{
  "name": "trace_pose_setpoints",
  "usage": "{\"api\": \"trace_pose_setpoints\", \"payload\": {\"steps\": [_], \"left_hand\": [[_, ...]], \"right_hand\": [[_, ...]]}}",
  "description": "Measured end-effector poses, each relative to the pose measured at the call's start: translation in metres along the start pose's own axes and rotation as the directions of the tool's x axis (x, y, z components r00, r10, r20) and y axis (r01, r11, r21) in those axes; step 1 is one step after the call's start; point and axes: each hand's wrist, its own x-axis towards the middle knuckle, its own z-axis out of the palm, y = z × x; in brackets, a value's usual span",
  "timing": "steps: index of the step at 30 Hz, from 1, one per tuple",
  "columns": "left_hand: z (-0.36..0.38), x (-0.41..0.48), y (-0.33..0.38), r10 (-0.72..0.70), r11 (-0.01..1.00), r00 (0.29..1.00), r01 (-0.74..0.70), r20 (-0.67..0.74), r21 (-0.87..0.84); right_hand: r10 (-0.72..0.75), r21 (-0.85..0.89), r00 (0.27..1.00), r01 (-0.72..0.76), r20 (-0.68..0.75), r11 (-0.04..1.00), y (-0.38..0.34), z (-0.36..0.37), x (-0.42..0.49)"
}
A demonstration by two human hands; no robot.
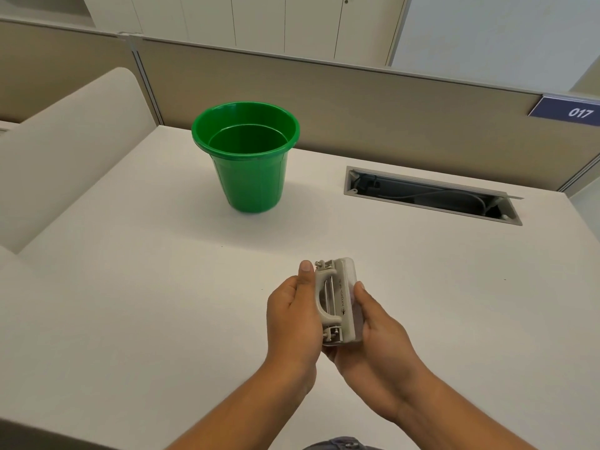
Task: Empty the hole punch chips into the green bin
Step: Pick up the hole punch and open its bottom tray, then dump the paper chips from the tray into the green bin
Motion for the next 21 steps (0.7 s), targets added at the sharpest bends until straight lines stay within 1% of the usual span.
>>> {"api": "trace_pose_setpoints", "payload": {"steps": [4,11,15,19,21], "left_hand": [[0.000,0.000,0.006,-0.049,0.997,0.999,0.050,0.018,-0.059],[-0.002,0.005,0.005,-0.112,0.983,0.993,0.107,-0.031,-0.149],[-0.006,0.011,0.005,-0.160,0.940,0.986,0.167,0.047,-0.297],[-0.010,0.015,0.003,-0.210,0.859,0.971,0.237,0.110,-0.453],[-0.012,0.017,0.002,-0.221,0.820,0.962,0.272,0.161,-0.503]], "right_hand": [[0.055,0.089,0.998,-0.058,0.028,0.994,-0.004,-0.002,0.001],[0.146,0.228,0.989,-0.151,0.037,0.962,-0.007,-0.004,0.005],[0.178,0.284,0.983,-0.182,0.042,0.941,-0.010,-0.004,0.006],[0.169,0.304,0.985,-0.173,0.040,0.937,-0.015,-0.006,0.004],[0.167,0.306,0.986,-0.168,0.028,0.937,-0.017,-0.006,0.003]]}}
